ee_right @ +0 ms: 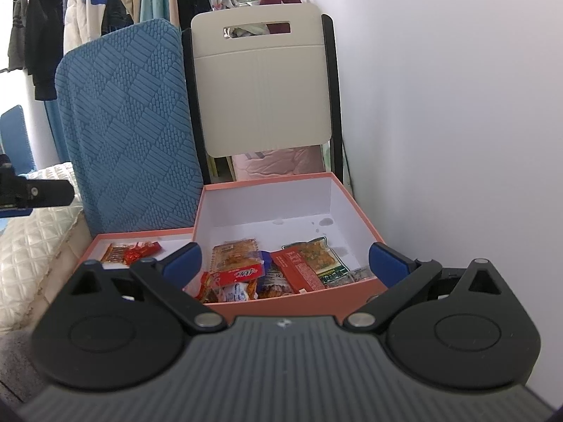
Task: Organize snacks
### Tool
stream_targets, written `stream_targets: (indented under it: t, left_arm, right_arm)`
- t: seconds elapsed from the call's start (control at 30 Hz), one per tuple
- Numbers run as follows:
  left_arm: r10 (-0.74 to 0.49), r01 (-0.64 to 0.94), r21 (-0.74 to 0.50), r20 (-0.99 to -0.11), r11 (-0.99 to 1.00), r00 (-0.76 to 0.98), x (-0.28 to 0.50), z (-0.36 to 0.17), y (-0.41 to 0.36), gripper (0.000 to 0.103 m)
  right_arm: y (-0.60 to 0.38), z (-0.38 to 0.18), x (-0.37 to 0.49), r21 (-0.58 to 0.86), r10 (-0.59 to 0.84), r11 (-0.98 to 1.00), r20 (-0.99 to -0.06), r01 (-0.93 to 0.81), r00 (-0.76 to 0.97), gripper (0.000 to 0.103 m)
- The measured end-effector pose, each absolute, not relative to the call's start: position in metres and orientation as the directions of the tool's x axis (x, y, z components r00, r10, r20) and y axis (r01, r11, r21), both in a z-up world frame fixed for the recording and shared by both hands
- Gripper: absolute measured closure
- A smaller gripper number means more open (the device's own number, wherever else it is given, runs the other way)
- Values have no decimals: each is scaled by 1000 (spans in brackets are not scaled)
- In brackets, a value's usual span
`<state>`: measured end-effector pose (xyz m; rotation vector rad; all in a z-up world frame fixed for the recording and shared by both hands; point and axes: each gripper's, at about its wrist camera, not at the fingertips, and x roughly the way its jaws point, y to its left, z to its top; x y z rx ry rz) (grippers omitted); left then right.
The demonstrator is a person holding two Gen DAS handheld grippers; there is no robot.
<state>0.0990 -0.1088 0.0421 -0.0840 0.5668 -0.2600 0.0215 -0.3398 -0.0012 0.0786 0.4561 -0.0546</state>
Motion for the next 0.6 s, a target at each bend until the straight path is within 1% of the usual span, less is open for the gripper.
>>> stream_targets:
  t: [0.6]
  left_arm:
    - [-264, 221, -145, -520, 965, 812, 95, 43, -110, 0]
  right_arm:
    - [-338, -1, 18, 64, -31, 996, -440, 65, 898, 0]
